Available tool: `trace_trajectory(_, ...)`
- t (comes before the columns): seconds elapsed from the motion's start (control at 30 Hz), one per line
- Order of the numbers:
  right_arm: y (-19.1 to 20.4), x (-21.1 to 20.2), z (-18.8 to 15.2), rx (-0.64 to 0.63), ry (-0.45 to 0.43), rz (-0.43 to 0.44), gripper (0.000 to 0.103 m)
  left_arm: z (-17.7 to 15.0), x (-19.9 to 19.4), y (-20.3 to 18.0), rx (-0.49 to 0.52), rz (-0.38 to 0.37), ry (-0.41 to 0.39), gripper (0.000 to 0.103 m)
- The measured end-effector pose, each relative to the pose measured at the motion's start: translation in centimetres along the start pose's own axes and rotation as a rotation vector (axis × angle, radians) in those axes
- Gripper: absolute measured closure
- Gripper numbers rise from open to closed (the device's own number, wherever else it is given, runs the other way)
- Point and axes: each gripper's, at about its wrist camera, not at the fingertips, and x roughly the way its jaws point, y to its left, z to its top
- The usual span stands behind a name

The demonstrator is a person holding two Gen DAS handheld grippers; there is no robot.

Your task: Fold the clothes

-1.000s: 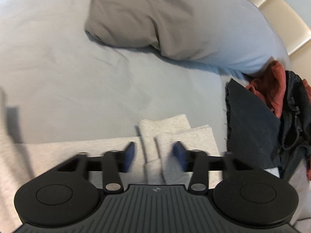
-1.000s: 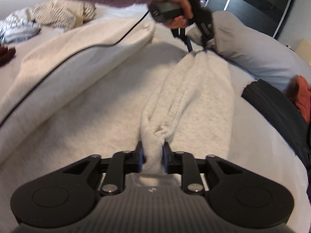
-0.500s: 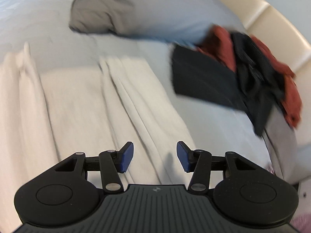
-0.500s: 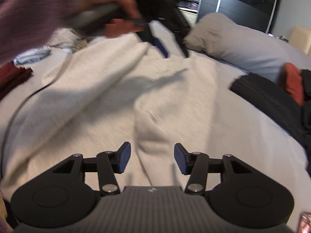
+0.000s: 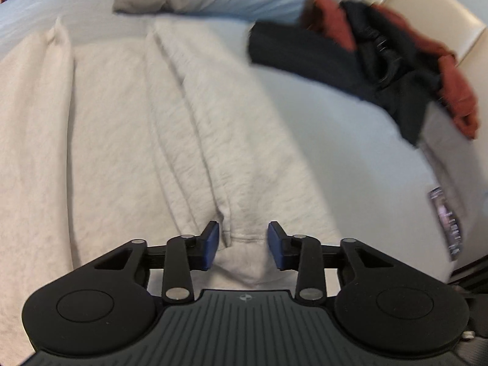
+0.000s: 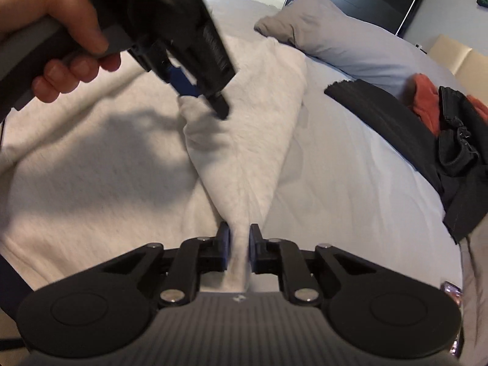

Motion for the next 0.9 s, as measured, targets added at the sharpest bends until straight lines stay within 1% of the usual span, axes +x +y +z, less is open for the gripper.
trace_trajectory(0.07,1.2,0.3,-0.8,-0.087,0.022,-0.036,0.09,-0.1,0.7,0.7,-0.037,-0.004,-0.001,0.072)
trace_trajectory(0.13,2.7,0.5,-1.7,-0.202,0.03,-0.078,0.09,0.1,1.1,0.7,-0.037,0.009,0.001,0.072)
trace_trajectory(0.2,3.6,0.4,-2.3,-0.269,0.032,-0.099,0.091,0.2,1.1,0.5,-0.033,0.022,0.002,0.073)
trace_trajectory(0.3,3.3,-0.1,-2.7,-0.255,0.046,-0.085,0.091,0.4,1.2,0.4,-0.028,0.04,0.004,0.073)
trace_trajectory(0.4,2.9,-0.7,-2.9,-0.231,0.056,-0.065,0.091,0.2,1.0,0.5,-0.036,0.036,0.0,0.073)
trace_trajectory(0.43,2.8,-1.0,-3.0,-0.227,0.062,-0.064,0.089,0.2,1.0,0.5,-0.039,0.035,-0.002,0.073)
trace_trajectory(0.53,2.4,-2.1,-3.2,-0.192,0.044,-0.073,0.088,0.0,0.1,0.4,-0.042,0.025,-0.022,0.072)
trace_trajectory(0.57,2.2,-2.6,-3.2,-0.173,0.032,-0.077,0.084,-0.2,-0.6,0.4,-0.044,0.023,-0.035,0.072)
trace_trajectory(0.6,2.1,-3.0,-3.2,-0.157,0.016,-0.086,0.073,-0.4,-1.4,0.4,-0.044,0.021,-0.052,0.071)
trace_trajectory(0.63,2.0,-3.4,-3.0,-0.146,-0.006,-0.095,0.057,-0.6,-2.3,0.4,-0.047,0.018,-0.069,0.067)
trace_trajectory(0.67,2.0,-3.8,-2.8,-0.137,-0.027,-0.1,0.053,-0.9,-3.5,0.6,-0.052,0.011,-0.09,0.059)
trace_trajectory(0.7,2.0,-4.1,-2.6,-0.128,-0.049,-0.104,0.053,-1.2,-4.6,0.7,-0.059,0.005,-0.109,0.056)
trace_trajectory(0.8,2.8,-4.9,-1.3,-0.129,-0.119,-0.094,0.053,-2.0,-8.0,1.9,-0.078,0.004,-0.145,0.056)
trace_trajectory(0.9,4.4,-5.7,0.2,-0.159,-0.179,-0.062,0.053,-2.7,-11.5,4.2,-0.086,0.038,-0.172,0.056)
